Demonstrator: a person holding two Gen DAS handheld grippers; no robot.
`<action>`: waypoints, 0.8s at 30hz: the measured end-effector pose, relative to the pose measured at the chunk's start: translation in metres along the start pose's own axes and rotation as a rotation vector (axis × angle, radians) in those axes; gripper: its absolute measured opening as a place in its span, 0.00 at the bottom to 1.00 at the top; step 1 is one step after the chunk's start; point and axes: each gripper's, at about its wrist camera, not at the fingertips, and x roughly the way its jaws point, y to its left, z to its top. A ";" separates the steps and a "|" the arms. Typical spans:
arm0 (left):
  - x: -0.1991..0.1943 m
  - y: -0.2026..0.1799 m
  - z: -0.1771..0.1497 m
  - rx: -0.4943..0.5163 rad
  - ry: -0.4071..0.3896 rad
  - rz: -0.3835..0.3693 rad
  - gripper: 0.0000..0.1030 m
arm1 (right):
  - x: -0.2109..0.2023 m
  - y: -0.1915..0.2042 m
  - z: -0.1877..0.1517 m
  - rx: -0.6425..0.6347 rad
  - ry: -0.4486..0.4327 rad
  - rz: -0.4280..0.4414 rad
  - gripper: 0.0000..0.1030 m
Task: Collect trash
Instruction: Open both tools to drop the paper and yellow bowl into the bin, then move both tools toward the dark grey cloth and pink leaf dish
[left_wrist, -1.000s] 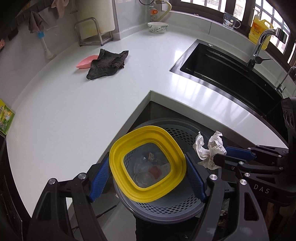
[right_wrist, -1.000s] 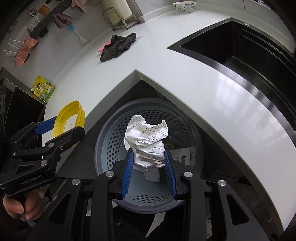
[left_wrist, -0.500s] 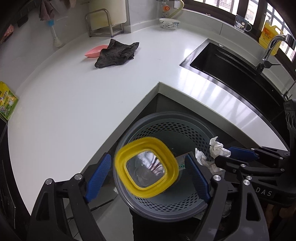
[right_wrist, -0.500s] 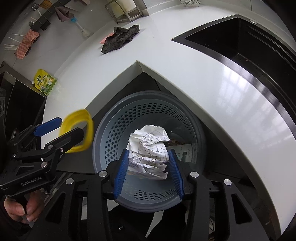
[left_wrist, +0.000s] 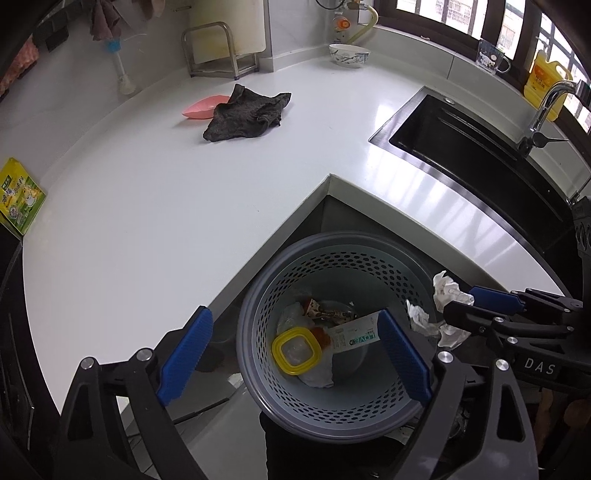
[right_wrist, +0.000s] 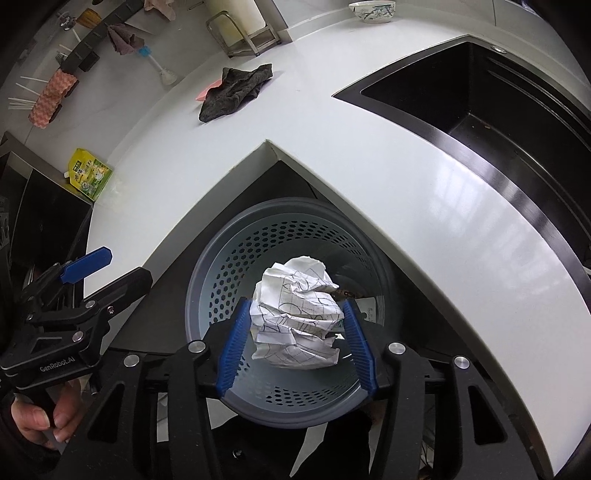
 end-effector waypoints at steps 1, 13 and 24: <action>0.000 0.000 0.000 0.000 0.000 0.002 0.87 | 0.001 0.001 0.000 -0.001 0.005 0.000 0.55; -0.004 0.003 0.000 -0.012 -0.004 0.010 0.88 | 0.001 0.003 0.000 -0.007 0.006 0.003 0.56; -0.014 0.003 0.008 -0.014 -0.033 0.016 0.91 | -0.009 0.000 0.004 -0.001 -0.016 0.011 0.58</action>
